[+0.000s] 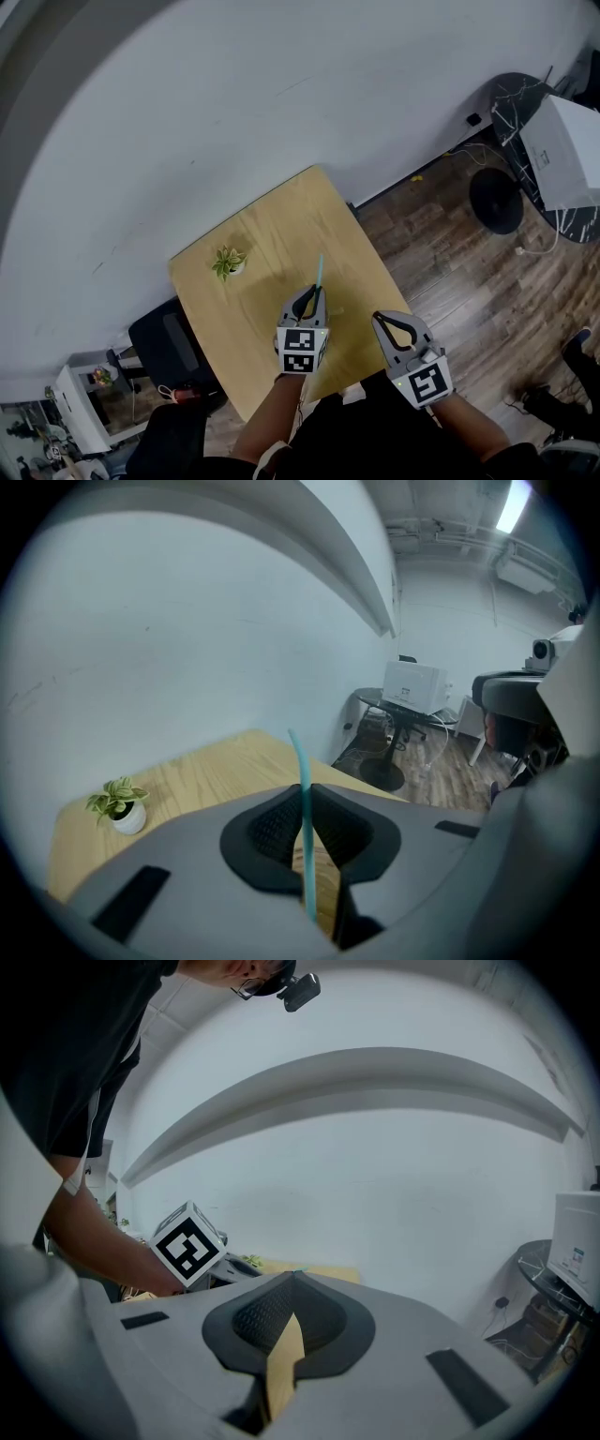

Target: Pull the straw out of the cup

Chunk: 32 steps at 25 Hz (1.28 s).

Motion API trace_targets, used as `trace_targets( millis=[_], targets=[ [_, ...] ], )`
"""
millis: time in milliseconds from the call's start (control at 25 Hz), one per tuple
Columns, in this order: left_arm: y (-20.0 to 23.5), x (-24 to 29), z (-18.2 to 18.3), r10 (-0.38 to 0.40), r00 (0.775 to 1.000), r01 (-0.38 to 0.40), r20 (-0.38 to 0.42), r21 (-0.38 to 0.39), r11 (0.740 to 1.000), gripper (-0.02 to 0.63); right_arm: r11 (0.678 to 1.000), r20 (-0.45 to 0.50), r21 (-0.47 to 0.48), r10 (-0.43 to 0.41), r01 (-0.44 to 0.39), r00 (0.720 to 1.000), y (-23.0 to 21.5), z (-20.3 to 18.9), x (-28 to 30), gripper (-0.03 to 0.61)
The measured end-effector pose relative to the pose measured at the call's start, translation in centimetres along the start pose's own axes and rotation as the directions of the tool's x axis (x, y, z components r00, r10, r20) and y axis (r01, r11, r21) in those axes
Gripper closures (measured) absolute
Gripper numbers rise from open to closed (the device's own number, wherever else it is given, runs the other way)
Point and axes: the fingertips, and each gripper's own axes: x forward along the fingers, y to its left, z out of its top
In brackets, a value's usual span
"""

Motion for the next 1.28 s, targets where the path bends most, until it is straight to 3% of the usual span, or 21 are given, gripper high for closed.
trace_targets(
  millis=[400,760,1080,1280],
  targets=[
    [1.1,-1.8,1.0,0.027,0.999,-0.025,0.037,-0.078,0.997,0.568,1.000,0.025,-0.009,0.017,-0.017,1.000,0.4,0.5,-0.1,0.560],
    [1.8,-5.2,3.9,0.072,0.991,-0.063,0.113,-0.083,0.995,0.568,0.996,0.030,-0.055,0.066,-0.064,0.997,1.8,1.6,0.3,0.560],
    [2.7,-9.4,7.7,0.127,0.967,-0.105,0.223,-0.109,0.988,0.568,0.993,0.087,-0.087,0.092,-0.084,0.992,2.1,3.8,1.1,0.560],
    [3.4,-12.6,10.0,0.173,0.937,-0.135,0.303,-0.143,0.980,0.568,0.988,0.141,-0.108,0.121,-0.106,0.983,2.5,6.1,1.8,0.560]
  ],
)
